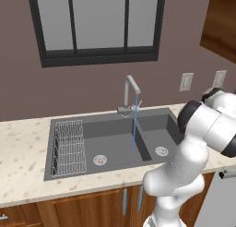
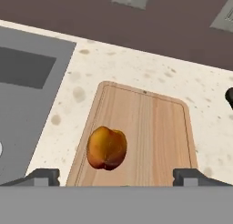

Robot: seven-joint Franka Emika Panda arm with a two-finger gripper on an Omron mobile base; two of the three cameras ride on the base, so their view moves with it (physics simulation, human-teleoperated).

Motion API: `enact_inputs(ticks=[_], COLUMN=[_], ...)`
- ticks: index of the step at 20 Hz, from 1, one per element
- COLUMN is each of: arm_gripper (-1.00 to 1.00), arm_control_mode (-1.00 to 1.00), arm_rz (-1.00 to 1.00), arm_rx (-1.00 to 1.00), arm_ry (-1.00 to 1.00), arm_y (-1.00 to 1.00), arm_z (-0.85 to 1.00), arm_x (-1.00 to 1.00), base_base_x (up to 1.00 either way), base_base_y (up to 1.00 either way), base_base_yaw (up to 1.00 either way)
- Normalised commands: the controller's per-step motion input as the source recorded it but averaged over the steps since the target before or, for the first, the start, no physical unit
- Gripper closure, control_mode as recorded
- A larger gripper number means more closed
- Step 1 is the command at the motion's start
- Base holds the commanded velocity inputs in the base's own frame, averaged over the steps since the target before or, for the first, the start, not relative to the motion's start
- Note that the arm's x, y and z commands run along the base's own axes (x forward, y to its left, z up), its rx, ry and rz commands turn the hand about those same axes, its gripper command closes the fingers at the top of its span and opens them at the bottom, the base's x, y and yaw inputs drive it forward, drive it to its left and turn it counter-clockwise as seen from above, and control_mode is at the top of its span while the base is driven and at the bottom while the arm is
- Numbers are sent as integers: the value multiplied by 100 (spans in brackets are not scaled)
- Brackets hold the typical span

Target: Pick the kiwi, peach from the sink and place them on the cutting board to airdry. Then turn off the sink faucet.

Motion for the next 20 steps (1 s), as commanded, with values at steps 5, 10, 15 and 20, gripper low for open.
enact_inputs(ticks=[5, 10, 15, 20], arm_gripper=[-100, -100, -100, -100], arm_control_mode=[-100, -100, -100, -100], arm_rz=[14, 20, 23, 24], arm_rx=[0, -4, -5, 0], arm_ry=[-11, -7, -5, -4], arm_y=[19, 24, 20, 15], arm_z=[26, 17, 58, 63], arm_x=[-32, -30, -17, -13], base_base_x=[0, 0, 0, 0], base_base_y=[0, 0, 0, 0], base_base_yaw=[0, 0, 0, 0])
